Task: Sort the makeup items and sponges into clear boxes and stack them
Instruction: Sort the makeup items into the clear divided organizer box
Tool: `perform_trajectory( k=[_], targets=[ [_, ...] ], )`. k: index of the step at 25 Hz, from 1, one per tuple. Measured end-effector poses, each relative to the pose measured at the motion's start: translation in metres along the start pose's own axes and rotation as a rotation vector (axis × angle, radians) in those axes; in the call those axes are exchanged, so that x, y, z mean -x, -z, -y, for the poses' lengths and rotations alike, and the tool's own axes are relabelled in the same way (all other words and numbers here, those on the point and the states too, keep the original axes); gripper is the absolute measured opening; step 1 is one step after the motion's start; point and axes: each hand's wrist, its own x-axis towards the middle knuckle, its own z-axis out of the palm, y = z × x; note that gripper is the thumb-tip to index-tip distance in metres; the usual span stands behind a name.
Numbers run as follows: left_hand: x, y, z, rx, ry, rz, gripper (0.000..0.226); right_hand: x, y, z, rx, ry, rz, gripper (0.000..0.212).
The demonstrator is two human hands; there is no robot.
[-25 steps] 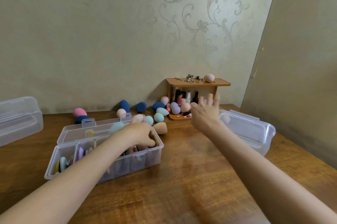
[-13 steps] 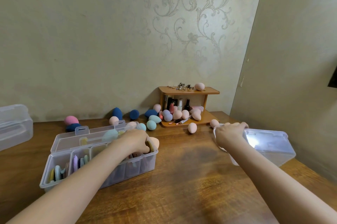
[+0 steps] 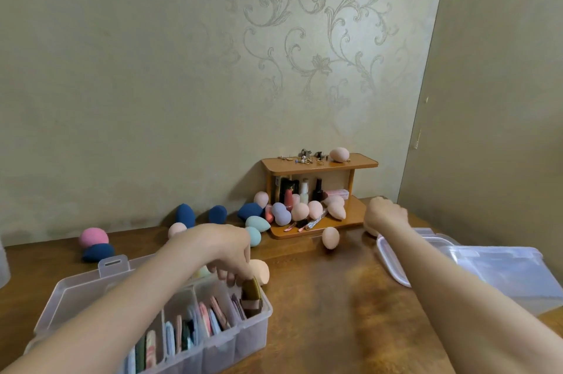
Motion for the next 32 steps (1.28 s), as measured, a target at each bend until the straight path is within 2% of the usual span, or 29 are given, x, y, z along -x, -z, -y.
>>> perform_trajectory(
  k=[2, 5, 7, 11, 16, 20, 24, 26, 28, 30, 32],
  targets=[
    [-0.009, 0.014, 0.006, 0.053, -0.034, 0.178, 0.027, -0.029, -0.010, 0.000, -0.073, -0.127, 0.059, 0.030],
    [-0.021, 0.024, 0.012, 0.067, -0.081, 0.279, 0.025, -0.056, -0.032, -0.004, -0.025, -0.141, 0.213, 0.025],
    [-0.026, 0.025, 0.014, 0.077, -0.081, 0.301, 0.021, -0.068, -0.044, -0.008, 0.003, -0.130, 0.256, 0.032],
    [-0.028, 0.019, 0.010, 0.048, -0.067, 0.301, 0.021, -0.063, -0.050, -0.006, -0.131, -0.101, 0.316, 0.039],
    [-0.020, 0.008, 0.006, 0.063, -0.029, 0.183, 0.024, -0.024, -0.042, -0.001, -0.143, -0.206, 0.176, 0.048],
    [-0.012, -0.004, 0.004, 0.004, -0.039, -0.008, 0.027, 0.009, -0.045, -0.003, -0.114, -0.014, -0.025, 0.033],
    [-0.005, -0.015, 0.008, 0.020, -0.033, -0.140, 0.027, 0.038, -0.035, 0.004, -0.355, 0.042, -0.195, 0.026],
    [0.000, -0.021, 0.010, 0.030, -0.023, -0.199, 0.030, 0.057, -0.026, 0.013, -0.419, 0.156, -0.252, 0.018],
    [0.008, -0.030, 0.009, 0.053, -0.032, -0.250, 0.037, 0.082, -0.015, 0.025, -0.500, 0.366, -0.222, 0.006],
    [0.021, -0.041, 0.009, 0.109, -0.049, -0.285, 0.035, 0.113, -0.005, 0.043, -0.688, 0.546, -0.122, 0.012],
    [0.027, -0.048, 0.005, 0.141, -0.056, -0.333, 0.026, 0.142, 0.004, 0.058, -0.830, 0.635, -0.058, 0.015]
  ],
)
